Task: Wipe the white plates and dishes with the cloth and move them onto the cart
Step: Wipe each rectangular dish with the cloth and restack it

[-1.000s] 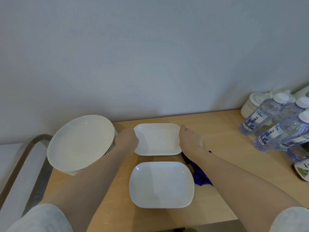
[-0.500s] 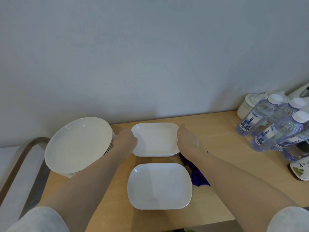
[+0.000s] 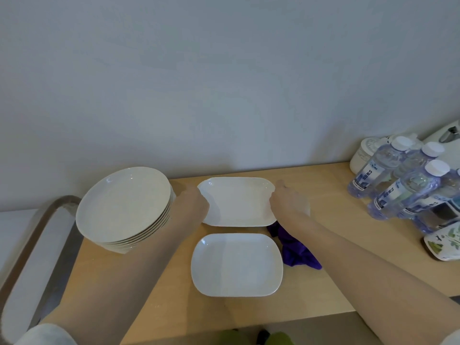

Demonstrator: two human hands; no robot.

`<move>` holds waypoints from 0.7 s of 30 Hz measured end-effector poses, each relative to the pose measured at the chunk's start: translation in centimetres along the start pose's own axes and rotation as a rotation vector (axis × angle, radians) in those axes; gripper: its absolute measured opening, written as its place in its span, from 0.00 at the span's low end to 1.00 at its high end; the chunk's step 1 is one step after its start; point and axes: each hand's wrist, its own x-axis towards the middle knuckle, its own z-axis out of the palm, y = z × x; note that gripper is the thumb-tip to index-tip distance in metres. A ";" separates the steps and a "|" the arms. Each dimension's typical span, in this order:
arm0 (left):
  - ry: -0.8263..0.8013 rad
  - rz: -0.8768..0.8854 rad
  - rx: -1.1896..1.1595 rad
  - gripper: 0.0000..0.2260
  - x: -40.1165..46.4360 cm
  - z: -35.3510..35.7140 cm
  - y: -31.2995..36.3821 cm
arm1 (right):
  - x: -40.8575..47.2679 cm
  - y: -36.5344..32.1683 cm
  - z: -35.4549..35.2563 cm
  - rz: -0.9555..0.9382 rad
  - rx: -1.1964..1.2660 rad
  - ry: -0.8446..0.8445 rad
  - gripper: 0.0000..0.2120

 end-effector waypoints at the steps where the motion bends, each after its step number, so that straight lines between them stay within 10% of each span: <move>1: -0.002 0.018 0.020 0.11 -0.7 0.1 -0.1 | -0.5 0.2 -0.1 -0.002 -0.008 0.004 0.10; 21: -0.075 0.047 0.155 0.06 -11.2 2.2 -3.9 | -11.0 2.2 2.5 -0.026 0.037 -0.054 0.08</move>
